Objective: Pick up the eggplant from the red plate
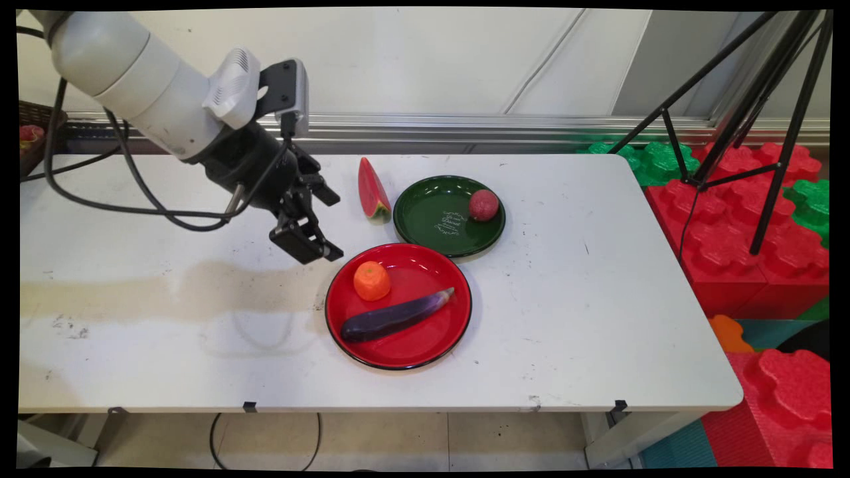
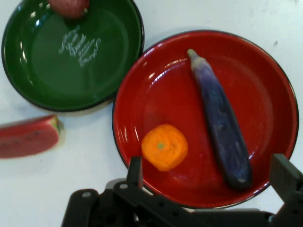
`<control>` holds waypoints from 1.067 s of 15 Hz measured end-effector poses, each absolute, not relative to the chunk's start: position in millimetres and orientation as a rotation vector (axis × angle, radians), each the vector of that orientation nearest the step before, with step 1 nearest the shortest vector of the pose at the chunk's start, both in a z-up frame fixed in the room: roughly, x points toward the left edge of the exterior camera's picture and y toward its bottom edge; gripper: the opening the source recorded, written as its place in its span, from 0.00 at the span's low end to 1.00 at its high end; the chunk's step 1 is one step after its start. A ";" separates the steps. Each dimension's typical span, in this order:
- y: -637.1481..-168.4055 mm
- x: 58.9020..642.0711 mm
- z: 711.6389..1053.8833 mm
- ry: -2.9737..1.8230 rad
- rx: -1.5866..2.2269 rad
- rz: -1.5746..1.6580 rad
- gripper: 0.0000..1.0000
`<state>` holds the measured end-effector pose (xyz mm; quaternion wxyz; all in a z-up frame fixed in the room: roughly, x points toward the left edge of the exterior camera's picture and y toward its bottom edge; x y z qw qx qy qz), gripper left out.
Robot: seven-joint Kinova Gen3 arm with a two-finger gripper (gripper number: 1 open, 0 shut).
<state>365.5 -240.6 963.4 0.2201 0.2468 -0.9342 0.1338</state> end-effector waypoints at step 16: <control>-228.9 272.3 891.7 -2.766 0.832 0.344 1.00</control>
